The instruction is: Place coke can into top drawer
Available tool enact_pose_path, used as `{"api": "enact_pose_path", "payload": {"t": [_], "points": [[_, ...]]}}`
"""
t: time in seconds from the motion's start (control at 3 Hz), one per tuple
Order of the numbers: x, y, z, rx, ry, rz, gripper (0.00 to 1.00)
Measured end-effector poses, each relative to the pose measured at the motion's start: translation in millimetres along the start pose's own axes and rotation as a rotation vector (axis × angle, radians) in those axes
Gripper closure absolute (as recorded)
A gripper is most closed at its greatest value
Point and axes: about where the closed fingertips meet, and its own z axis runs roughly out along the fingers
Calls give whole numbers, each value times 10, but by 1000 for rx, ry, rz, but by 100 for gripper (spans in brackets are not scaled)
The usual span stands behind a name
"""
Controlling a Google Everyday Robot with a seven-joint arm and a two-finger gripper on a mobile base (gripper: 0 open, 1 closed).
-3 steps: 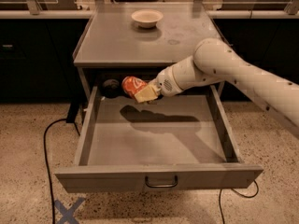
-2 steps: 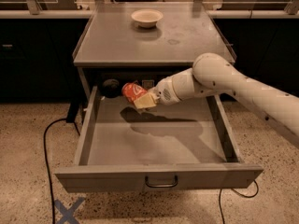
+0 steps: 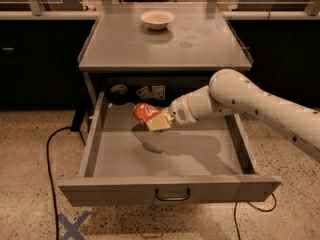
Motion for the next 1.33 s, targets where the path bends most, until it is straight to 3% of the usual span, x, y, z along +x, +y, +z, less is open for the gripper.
{"api": "enact_pose_path", "payload": {"t": [0.33,0.67,1.0,1.33], "points": [[164,32,50,15,89,-8,100],[286,15,180,9,95,74,100],[326,-7,215,10,101,82,100],[670,-109,364,13,152,113,100]]}}
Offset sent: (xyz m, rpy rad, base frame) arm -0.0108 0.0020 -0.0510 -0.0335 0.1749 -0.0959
